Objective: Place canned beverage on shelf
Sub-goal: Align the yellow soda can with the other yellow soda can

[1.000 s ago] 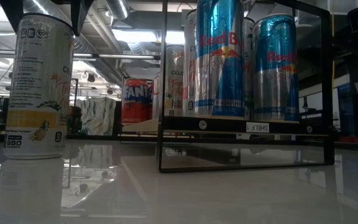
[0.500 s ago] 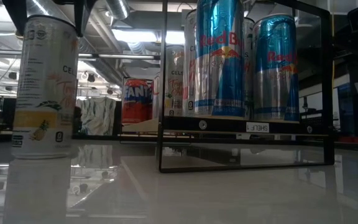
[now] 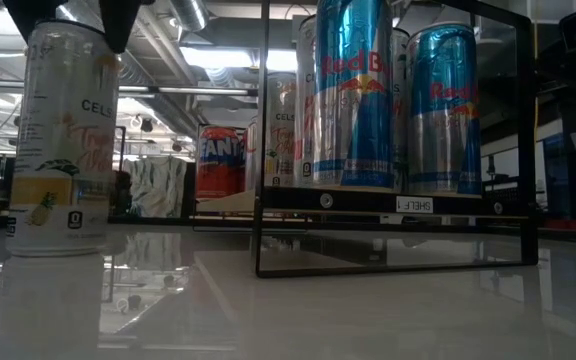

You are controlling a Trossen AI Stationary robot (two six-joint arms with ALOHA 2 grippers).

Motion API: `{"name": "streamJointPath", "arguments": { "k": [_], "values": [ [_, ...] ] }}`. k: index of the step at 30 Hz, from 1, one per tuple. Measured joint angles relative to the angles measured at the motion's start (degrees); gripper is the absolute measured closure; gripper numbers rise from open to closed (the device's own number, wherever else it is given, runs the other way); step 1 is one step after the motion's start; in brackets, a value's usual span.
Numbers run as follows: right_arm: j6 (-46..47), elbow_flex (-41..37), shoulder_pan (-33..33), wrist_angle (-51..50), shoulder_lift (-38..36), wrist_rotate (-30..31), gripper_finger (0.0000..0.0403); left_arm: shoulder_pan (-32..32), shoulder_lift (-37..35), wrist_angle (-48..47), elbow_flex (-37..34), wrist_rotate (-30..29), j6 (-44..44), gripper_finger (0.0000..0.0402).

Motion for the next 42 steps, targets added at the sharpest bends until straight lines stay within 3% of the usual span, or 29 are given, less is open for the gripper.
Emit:
{"name": "streamJointPath", "arguments": {
  "k": [21,29,32,42],
  "values": [
    [0.0,0.0,0.0,0.0,0.0,0.1,0.0036,0.0,0.0,0.2,0.0,0.0,53.6,0.0112],
    [0.0,0.0,0.0,-0.7,0.0,4.3,0.0036,0.0,0.0,0.1,0.0,0.0,71.5,0.0112],
    [0.0,0.0,0.0,-0.8,0.0,5.0,0.0036,0.0,0.0,0.1,0.0,0.0,75.3,0.0112],
    [0.0,0.0,0.0,-0.8,0.0,5.5,0.0036,0.0,0.0,0.1,0.0,0.0,75.5,0.0111]
  ]
}}
